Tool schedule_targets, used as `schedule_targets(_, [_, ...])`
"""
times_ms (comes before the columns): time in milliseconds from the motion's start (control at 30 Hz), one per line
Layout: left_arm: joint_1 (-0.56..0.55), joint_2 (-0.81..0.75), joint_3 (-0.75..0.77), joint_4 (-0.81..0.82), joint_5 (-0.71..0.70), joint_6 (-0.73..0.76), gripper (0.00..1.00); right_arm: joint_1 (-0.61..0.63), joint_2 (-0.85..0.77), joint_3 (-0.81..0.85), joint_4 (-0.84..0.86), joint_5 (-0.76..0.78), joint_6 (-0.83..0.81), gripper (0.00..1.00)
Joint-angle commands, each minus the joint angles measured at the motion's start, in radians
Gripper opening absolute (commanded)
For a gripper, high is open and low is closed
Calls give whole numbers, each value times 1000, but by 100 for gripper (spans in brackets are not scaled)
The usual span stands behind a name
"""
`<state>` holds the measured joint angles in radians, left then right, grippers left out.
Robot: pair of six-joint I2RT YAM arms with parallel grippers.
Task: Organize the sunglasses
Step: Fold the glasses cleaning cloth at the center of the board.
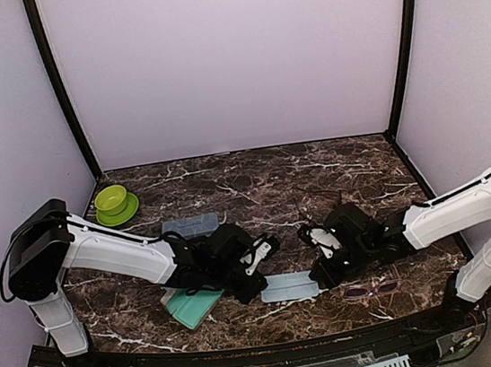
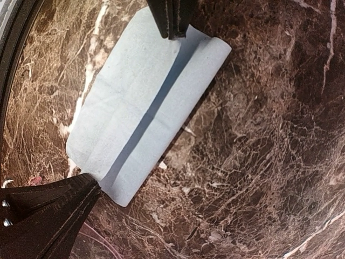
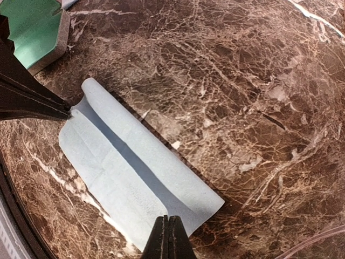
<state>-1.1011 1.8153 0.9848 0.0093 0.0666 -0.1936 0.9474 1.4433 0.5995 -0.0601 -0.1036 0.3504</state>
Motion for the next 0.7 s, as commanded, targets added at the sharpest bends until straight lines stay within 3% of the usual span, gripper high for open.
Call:
schedule_targets(0, [-9, -48, -11, -12, 6, -9, 0, 13, -10, -8, 21, 16, 10, 0])
schedule_targets(667, [-17, -48, -15, -15, 12, -15, 0, 17, -11, -18, 26, 18, 12, 0])
